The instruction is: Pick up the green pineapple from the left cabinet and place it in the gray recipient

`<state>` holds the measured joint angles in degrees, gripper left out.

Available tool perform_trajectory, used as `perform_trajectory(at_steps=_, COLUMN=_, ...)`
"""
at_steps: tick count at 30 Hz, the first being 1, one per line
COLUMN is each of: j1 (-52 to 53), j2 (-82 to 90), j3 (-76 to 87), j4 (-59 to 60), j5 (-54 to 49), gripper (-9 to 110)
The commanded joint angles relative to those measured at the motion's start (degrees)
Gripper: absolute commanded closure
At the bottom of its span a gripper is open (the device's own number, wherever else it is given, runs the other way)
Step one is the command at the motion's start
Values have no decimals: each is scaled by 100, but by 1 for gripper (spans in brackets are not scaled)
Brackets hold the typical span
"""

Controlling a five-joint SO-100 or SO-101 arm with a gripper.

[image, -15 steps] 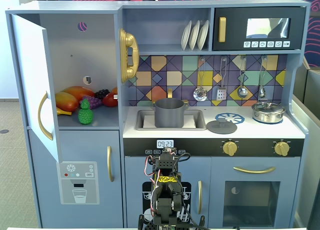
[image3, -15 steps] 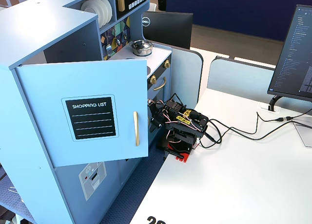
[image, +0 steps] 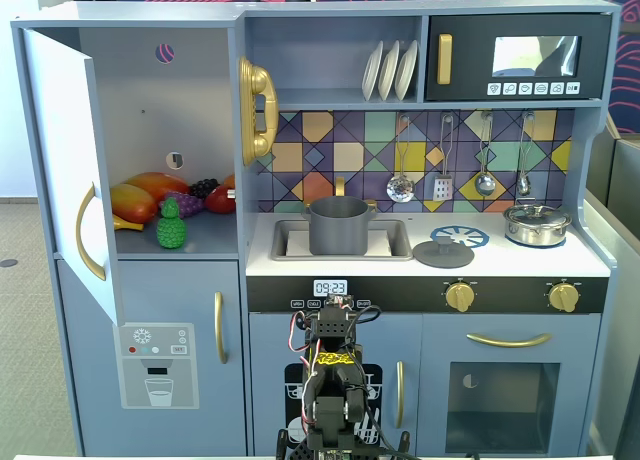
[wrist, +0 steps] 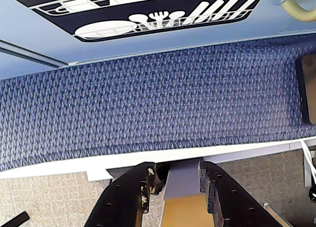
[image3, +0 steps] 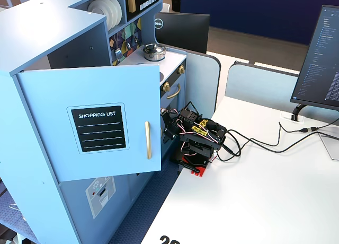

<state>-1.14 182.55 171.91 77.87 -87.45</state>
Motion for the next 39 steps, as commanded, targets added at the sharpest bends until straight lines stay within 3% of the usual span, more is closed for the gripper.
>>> perform_trajectory(at_steps=1, j1=-1169, j2=-53, j3=-343, j4=492, j5=589, gripper=101)
perform_trajectory(at_steps=7, j1=-3973, j2=-97, j3=-1872, j4=-1397, j5=562, gripper=101)
perform_trajectory(at_steps=11, j1=-5010, j2=-185, j3=-2505, j4=-3208, j5=105, gripper=101)
perform_trajectory(at_steps=14, j1=-5159, j2=-272, j3=-2760, j4=-4043, j5=-290, gripper=100)
perform_trajectory(at_steps=16, j1=-5062, j2=-519, j3=-3076, j4=-4263, j5=-290, gripper=92)
perform_trajectory(at_steps=20, j1=-4632, j2=-1107, j3=-3516, j4=-4957, j5=132, gripper=66)
perform_trajectory(at_steps=23, j1=-4570, j2=-1582, j3=-3771, j4=-5414, j5=290, gripper=55)
perform_trajectory(at_steps=27, j1=-4509, j2=-1995, j3=-3779, j4=-6354, j5=53, gripper=52)
perform_trajectory(at_steps=39, j1=-4333, j2=-3331, j3=-3779, j4=-7717, j5=0, gripper=52)
